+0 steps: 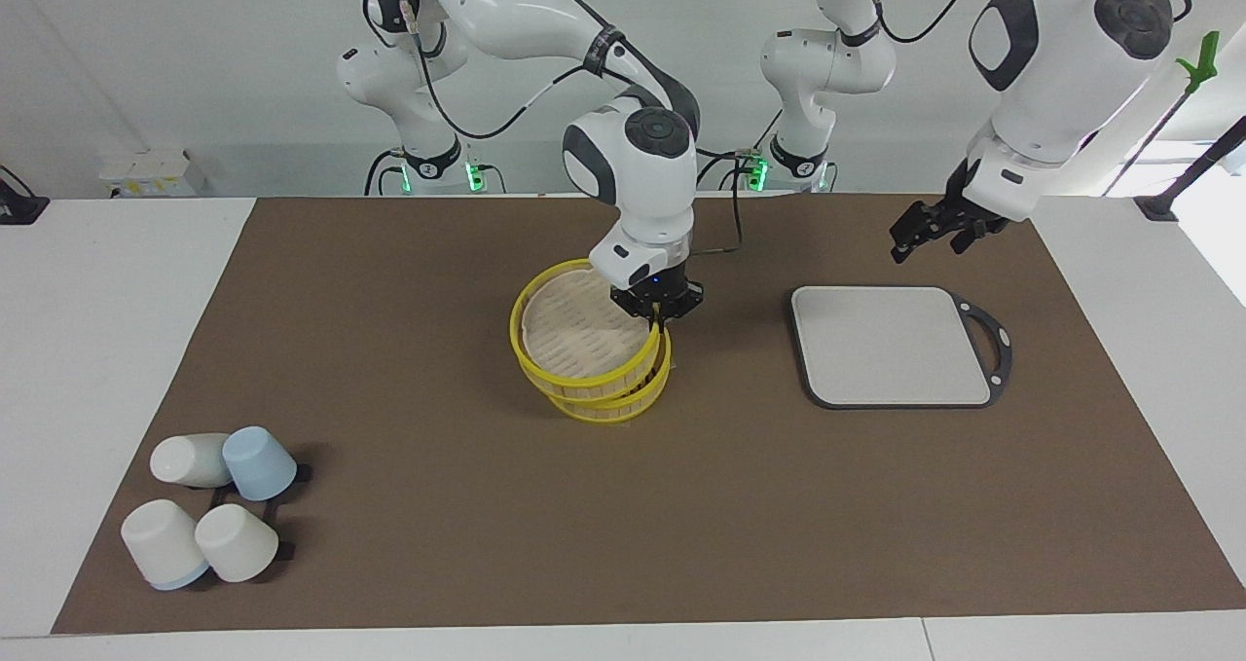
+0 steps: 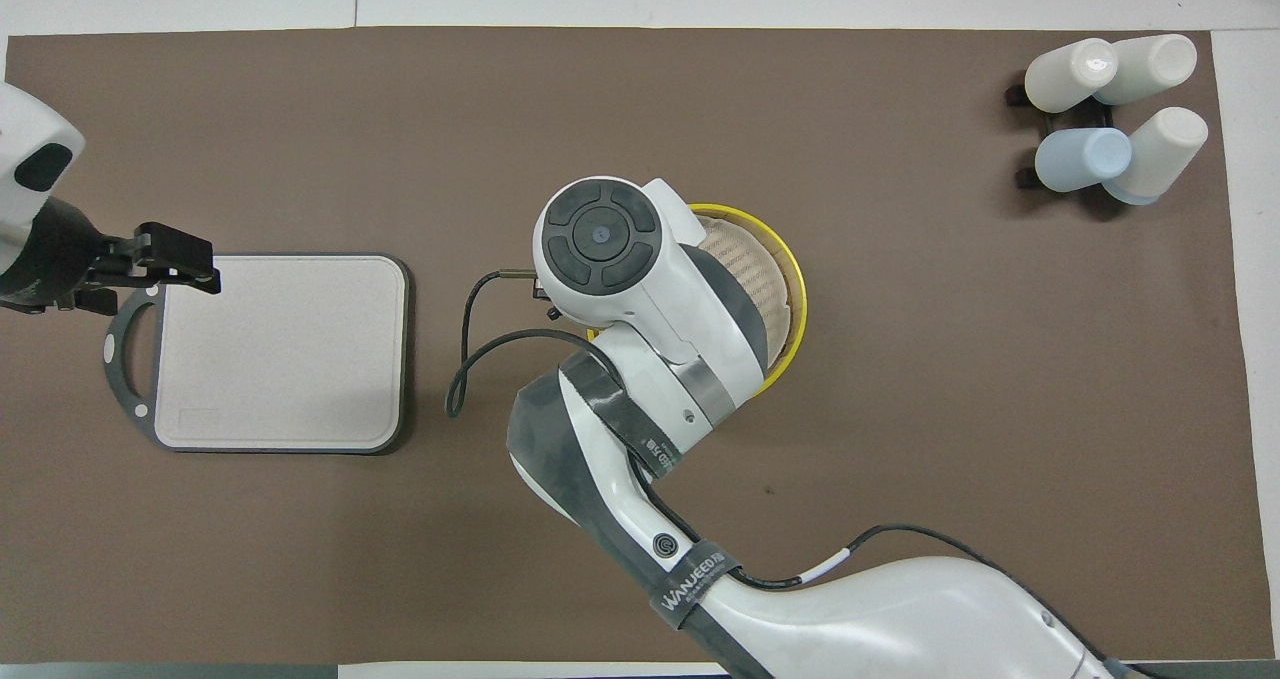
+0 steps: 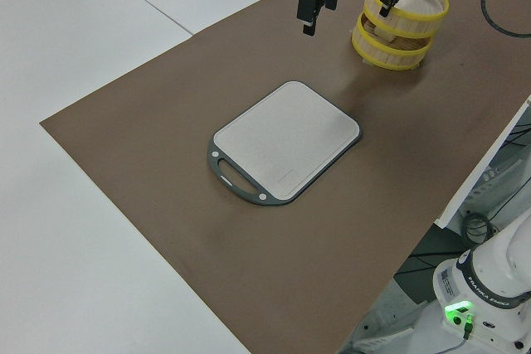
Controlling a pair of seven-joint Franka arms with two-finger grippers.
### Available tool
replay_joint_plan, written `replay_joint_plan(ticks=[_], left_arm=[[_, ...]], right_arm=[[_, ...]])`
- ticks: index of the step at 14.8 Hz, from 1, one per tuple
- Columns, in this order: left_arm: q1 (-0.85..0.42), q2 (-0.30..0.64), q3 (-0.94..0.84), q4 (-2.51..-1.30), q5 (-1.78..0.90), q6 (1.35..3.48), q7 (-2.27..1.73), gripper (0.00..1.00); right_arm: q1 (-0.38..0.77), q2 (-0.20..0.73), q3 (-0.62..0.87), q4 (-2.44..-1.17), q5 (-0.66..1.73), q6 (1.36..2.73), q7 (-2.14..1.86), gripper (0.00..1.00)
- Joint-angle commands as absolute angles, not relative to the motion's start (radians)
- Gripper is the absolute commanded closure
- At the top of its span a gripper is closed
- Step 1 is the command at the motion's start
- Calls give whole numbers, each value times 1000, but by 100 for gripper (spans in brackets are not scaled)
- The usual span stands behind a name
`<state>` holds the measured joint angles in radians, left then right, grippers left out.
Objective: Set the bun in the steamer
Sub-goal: 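Lower the lid onto the steamer with the right gripper and release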
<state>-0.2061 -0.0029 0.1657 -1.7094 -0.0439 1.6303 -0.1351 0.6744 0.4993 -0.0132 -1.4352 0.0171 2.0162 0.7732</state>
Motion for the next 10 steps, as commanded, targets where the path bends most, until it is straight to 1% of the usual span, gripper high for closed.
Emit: replay_joint_plan(ticks=[1, 3, 10], left_arm=[[-186, -26, 150, -1729, 23, 1597, -78, 0], [-176, -23, 150, -1706, 34, 1576, -25, 0], [-179, -21, 153, -1625, 34, 1479, -6, 0]], right_arm=[[696, 535, -20, -1397, -8, 2025, 793, 100], [698, 535, -18, -1405, -15, 2054, 792, 100], [712, 531, -17, -1442, -15, 2068, 793, 100]])
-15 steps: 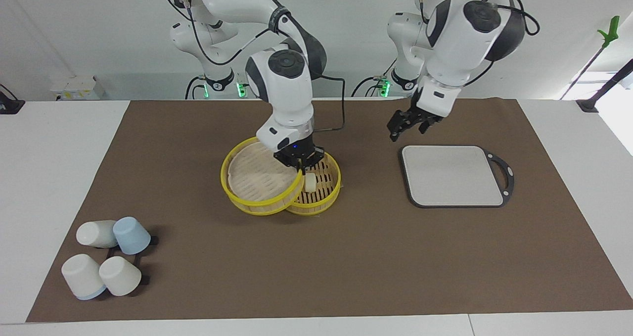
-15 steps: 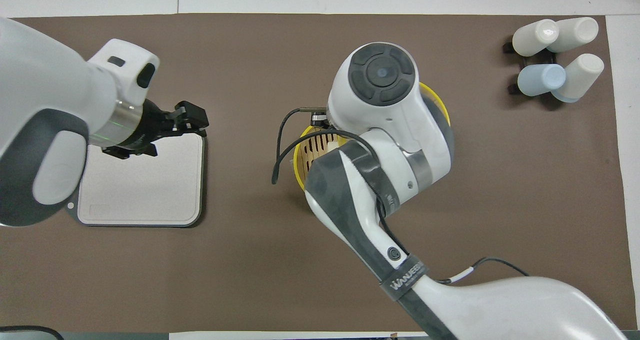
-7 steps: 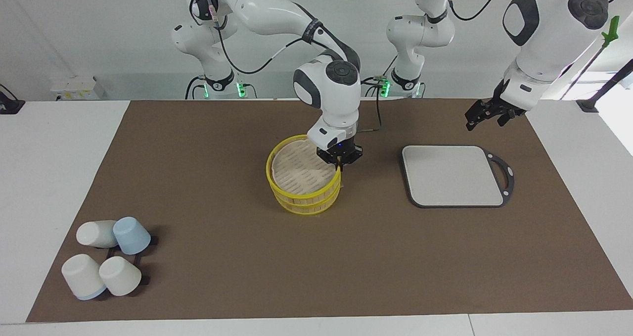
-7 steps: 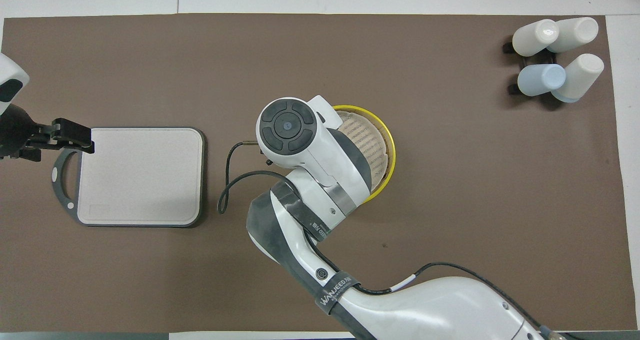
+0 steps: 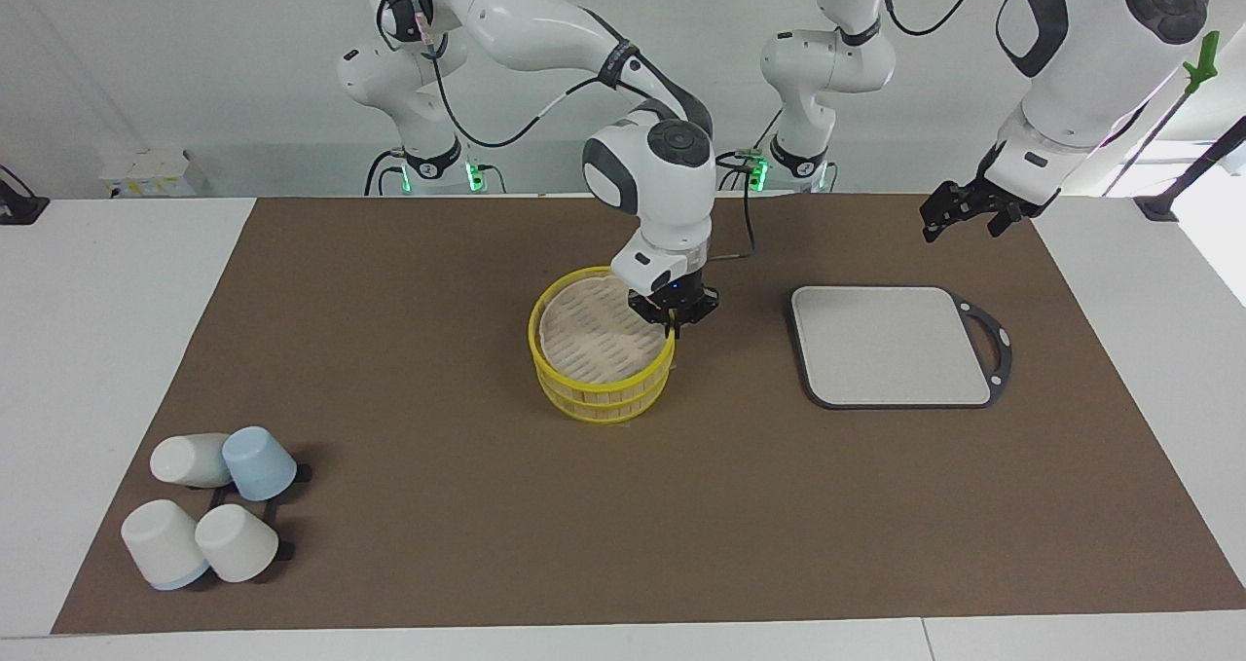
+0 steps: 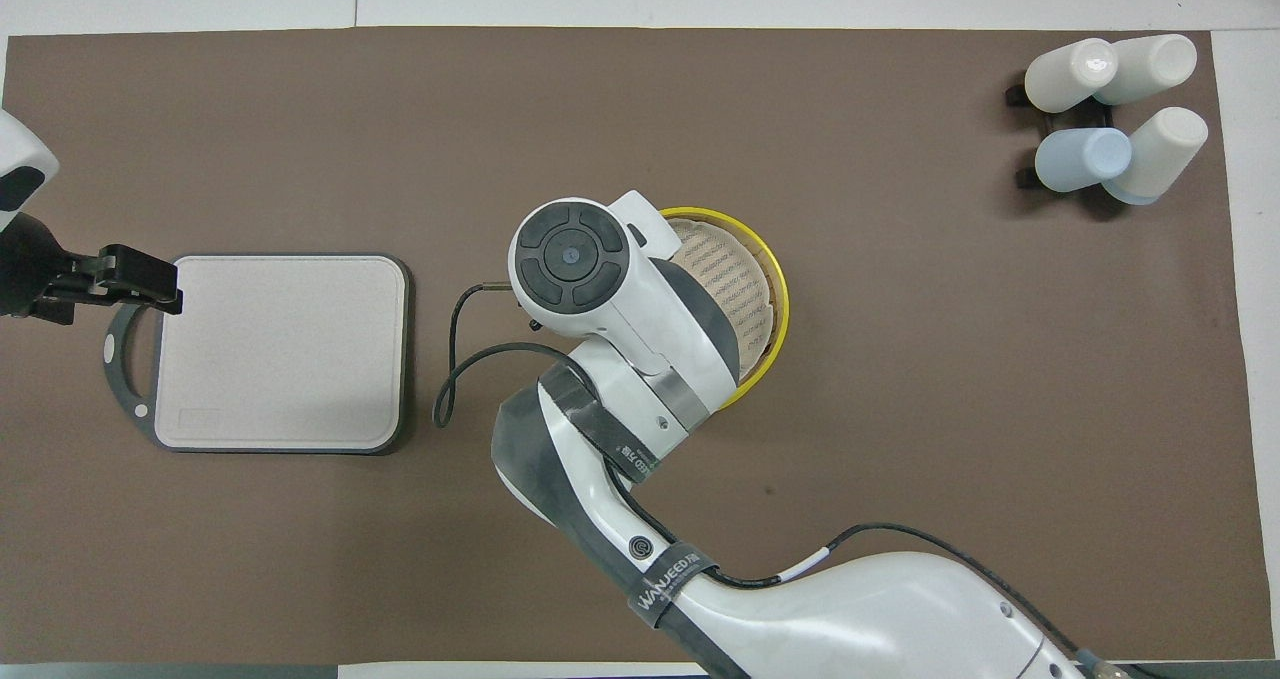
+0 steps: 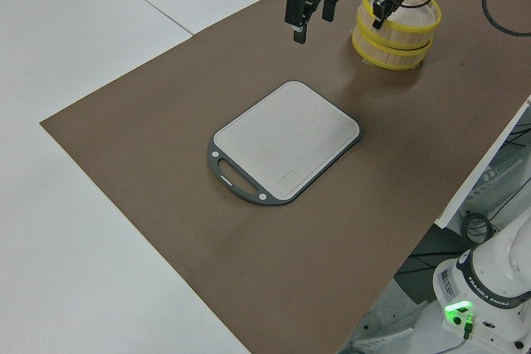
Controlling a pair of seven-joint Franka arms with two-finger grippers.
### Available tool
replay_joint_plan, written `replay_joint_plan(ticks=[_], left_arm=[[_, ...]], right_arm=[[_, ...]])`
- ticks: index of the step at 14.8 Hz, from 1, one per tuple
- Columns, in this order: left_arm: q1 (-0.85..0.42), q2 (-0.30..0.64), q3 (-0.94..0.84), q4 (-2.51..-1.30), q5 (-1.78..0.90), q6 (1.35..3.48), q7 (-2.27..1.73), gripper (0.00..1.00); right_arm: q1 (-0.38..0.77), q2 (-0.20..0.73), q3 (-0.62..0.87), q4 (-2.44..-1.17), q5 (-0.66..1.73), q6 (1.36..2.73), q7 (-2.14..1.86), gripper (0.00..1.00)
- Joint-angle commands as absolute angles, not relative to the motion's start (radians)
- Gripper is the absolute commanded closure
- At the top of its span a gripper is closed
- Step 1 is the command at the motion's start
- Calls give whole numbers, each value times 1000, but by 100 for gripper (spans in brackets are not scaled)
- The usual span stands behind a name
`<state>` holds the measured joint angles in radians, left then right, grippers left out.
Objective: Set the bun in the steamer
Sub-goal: 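Lower the lid onto the steamer with the right gripper and release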
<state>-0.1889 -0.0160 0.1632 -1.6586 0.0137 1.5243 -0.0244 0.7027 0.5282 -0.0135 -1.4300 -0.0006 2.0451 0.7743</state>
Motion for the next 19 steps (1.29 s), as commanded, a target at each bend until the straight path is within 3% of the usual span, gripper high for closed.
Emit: replay_joint_plan(ticks=[1, 10, 11, 12, 19], left_arm=[[-178, -26, 152, -1620, 31, 1473, -6, 0], [-150, -26, 114, -1620, -25, 1559, -8, 0], [-150, -26, 114, -1618, -23, 1545, -8, 0], [-150, -26, 114, -1614, -20, 1530, -5, 0], [-147, -25, 115, -1588, 21, 1522, 67, 0]], right_arm=[[712, 528, -17, -1451, -15, 2069, 795, 100], [706, 511, -17, -1499, -18, 2086, 792, 100], [703, 511, -17, -1497, -18, 2085, 790, 46], [706, 511, -18, -1490, -18, 2076, 793, 0], [585, 422, -31, -1413, -21, 1933, 699, 0]])
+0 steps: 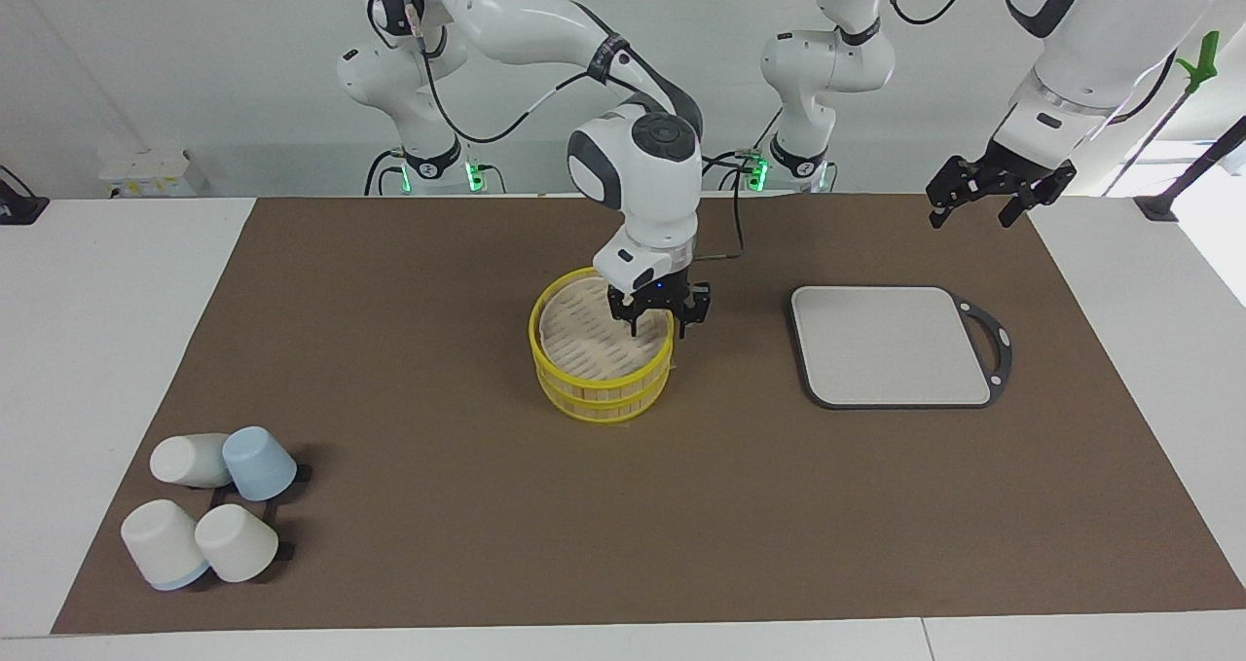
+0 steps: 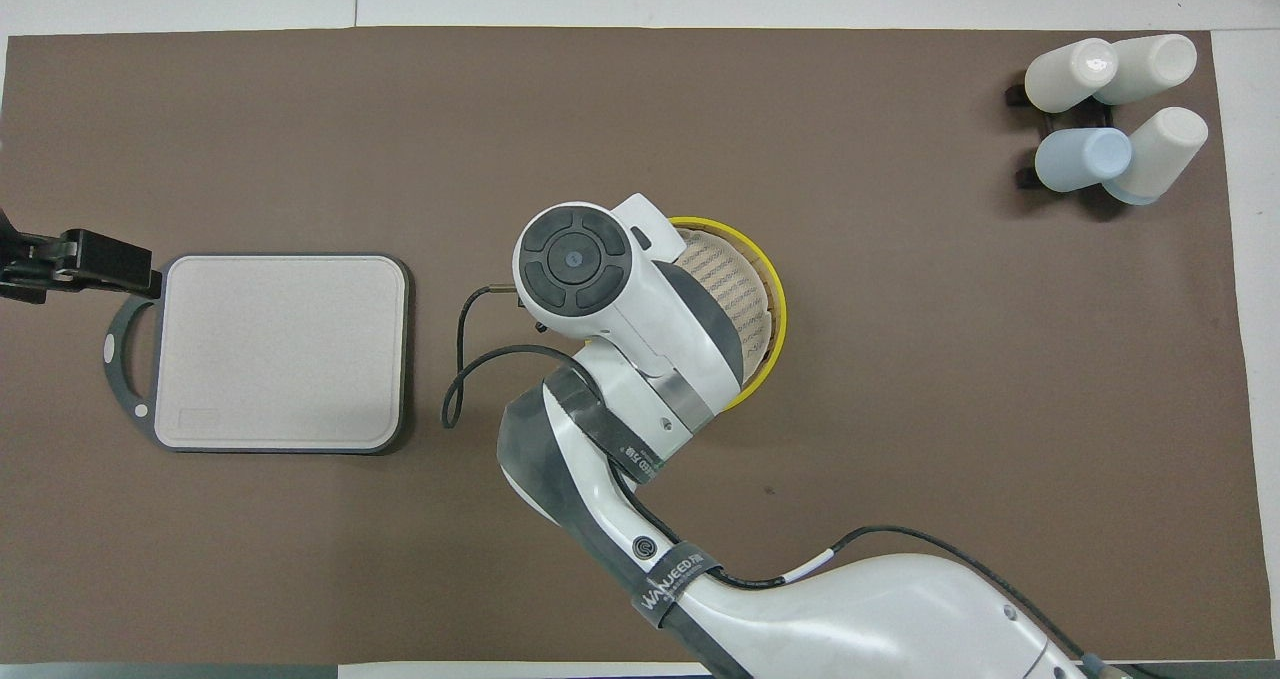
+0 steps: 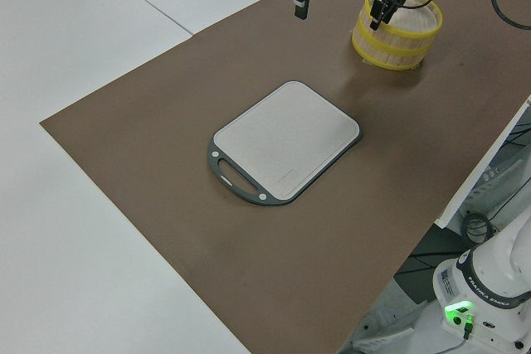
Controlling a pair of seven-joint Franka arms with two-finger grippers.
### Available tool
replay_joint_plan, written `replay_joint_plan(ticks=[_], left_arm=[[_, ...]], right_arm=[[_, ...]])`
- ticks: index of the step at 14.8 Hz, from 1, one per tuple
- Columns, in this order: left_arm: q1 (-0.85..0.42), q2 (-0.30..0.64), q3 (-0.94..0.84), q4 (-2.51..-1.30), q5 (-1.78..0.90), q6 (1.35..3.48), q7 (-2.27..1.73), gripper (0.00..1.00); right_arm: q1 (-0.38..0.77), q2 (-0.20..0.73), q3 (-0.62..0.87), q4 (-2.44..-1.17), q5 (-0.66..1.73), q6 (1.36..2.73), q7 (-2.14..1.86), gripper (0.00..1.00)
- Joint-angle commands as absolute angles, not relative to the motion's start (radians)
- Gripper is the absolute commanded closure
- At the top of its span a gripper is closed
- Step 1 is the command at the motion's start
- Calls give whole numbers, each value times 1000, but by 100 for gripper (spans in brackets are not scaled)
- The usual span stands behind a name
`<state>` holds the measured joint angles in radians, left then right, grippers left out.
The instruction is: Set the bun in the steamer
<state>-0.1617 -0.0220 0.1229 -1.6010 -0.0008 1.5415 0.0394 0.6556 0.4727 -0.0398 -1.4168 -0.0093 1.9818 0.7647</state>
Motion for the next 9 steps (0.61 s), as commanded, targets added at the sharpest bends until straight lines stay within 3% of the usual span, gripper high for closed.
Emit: replay_joint_plan(ticks=[1, 9], left_arm=[[-149, -25, 115, -1588, 23, 1523, 69, 0], [-149, -28, 124, -1592, 12, 1534, 55, 0]], right_arm=[[550, 402, -31, -1416, -21, 1904, 622, 0], [237, 261, -29, -1430, -6, 1669, 69, 0]])
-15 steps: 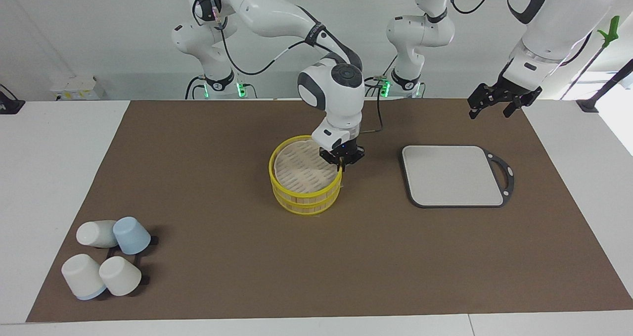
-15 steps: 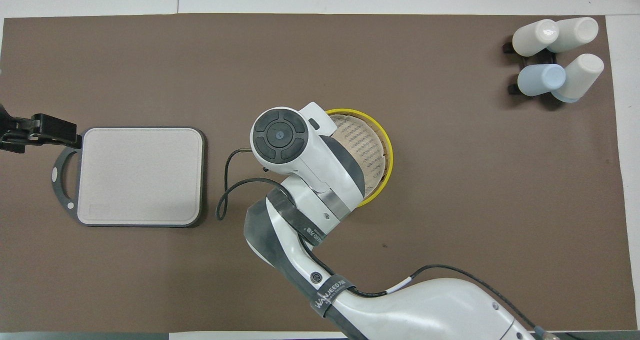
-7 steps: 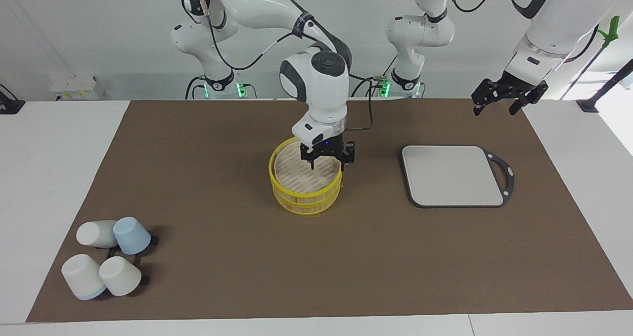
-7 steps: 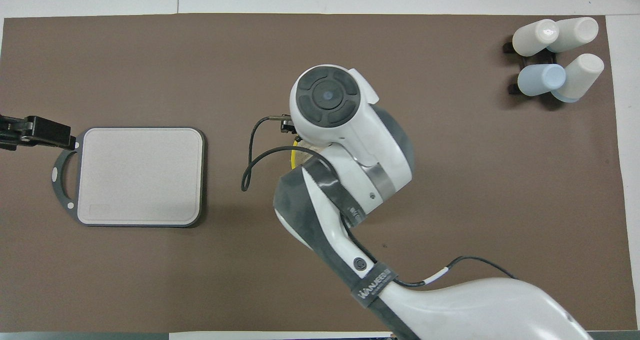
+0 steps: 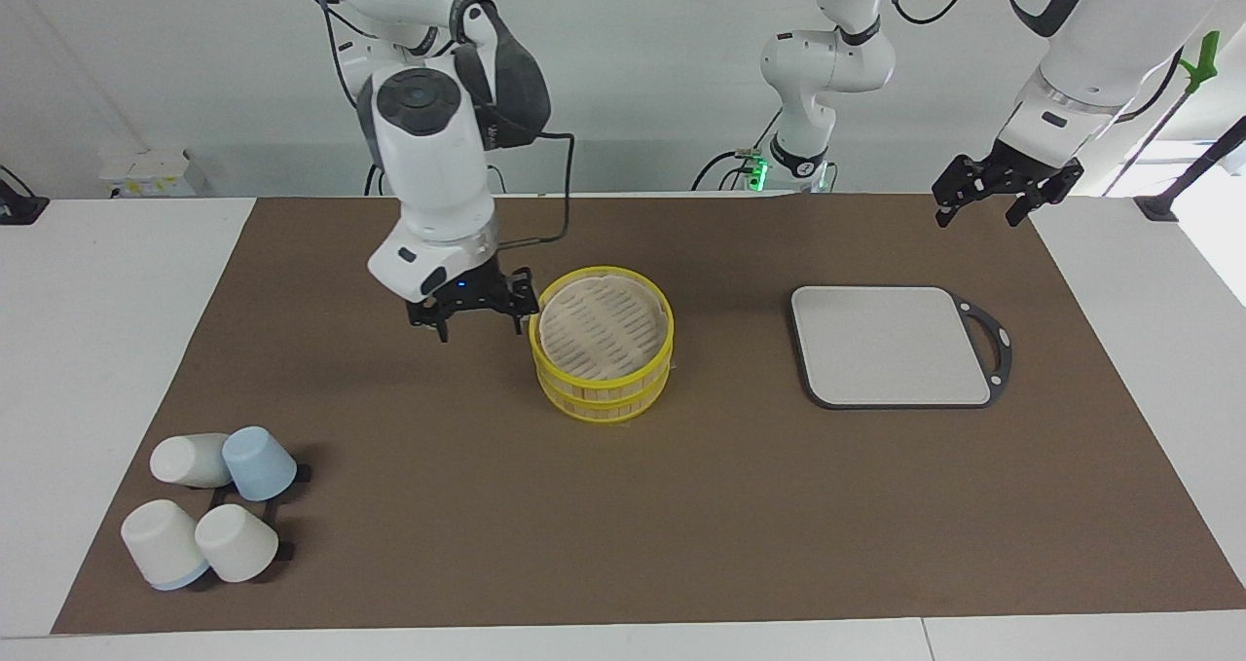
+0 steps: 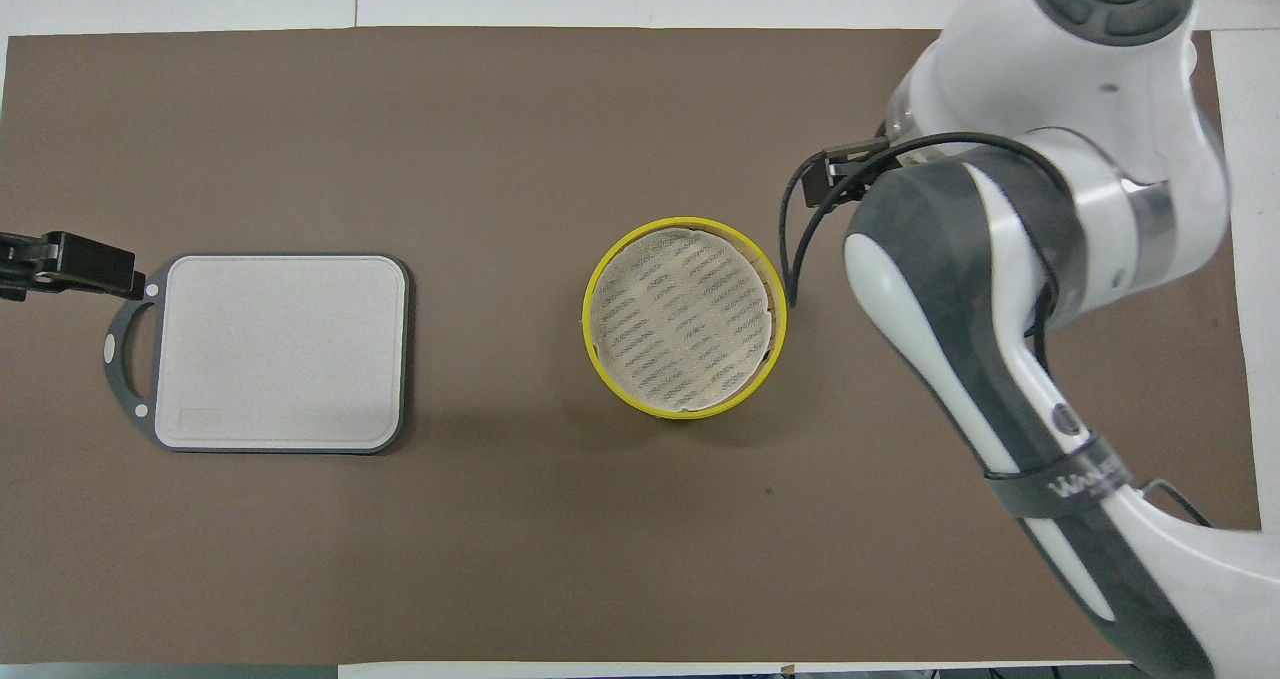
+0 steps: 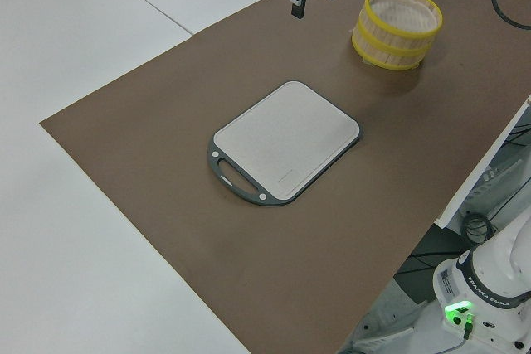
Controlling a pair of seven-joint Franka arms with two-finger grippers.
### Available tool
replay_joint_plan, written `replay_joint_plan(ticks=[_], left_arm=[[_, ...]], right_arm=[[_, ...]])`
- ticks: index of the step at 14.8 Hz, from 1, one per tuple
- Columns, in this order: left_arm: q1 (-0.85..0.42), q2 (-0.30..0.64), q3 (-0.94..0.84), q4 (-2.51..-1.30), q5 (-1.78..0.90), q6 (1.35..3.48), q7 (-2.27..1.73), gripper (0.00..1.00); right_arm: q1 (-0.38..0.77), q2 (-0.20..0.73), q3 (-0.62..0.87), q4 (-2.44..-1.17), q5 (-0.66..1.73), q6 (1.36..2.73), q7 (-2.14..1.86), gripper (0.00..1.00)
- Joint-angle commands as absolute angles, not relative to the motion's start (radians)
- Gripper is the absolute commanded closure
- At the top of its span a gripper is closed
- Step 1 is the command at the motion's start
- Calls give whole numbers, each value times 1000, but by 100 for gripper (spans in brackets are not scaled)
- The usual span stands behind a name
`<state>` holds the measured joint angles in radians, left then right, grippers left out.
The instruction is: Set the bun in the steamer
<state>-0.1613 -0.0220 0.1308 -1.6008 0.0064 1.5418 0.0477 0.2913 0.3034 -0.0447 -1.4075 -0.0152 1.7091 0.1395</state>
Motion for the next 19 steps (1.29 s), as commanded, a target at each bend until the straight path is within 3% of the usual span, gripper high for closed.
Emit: replay_joint_plan(ticks=[1, 4, 8, 14, 19], left_arm=[[-149, -28, 124, -1592, 9, 1534, 52, 0], [-150, -26, 123, -1591, 9, 1536, 46, 0], [-149, -28, 124, -1592, 9, 1536, 48, 0], [-149, -28, 124, -1592, 9, 1535, 48, 0], [-149, -26, 124, -1592, 9, 1536, 48, 0]], right_arm=[[201, 244, -29, -1439, -6, 1643, 27, 0], [129, 146, -29, -1561, -5, 1644, -35, 0], [51, 12, -29, -1765, -2, 1776, -60, 0], [20, 55, -31, -1661, 11, 1680, -80, 0], [-8, 52, -31, -1667, 18, 1666, -81, 0]])
